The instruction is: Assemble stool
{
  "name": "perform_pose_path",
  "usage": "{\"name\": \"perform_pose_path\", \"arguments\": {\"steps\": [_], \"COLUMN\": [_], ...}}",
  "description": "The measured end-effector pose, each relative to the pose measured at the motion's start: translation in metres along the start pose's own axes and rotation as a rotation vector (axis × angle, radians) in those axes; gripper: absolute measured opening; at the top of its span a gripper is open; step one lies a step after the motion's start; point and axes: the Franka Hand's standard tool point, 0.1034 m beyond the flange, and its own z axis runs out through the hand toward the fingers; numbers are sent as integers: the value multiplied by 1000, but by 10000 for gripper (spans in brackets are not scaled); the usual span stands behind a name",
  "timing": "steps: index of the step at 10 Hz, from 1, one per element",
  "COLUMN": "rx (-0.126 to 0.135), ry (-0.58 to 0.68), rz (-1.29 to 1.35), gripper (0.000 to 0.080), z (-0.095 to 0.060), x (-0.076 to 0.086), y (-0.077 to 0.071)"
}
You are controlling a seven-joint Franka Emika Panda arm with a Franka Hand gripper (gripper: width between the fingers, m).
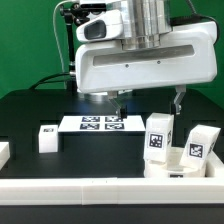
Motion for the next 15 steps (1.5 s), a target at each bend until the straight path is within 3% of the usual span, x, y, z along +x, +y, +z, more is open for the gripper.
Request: {"name": "perform_pose_path", "arguments": {"steps": [7,12,15], "rx": [-8,-9,-12], "ry": [-3,2,11], "rz": [124,540,610], "gripper": [649,649,649], "z": [3,5,10], "x": [-2,-1,-5], "y": [-4,-5,-15]}}
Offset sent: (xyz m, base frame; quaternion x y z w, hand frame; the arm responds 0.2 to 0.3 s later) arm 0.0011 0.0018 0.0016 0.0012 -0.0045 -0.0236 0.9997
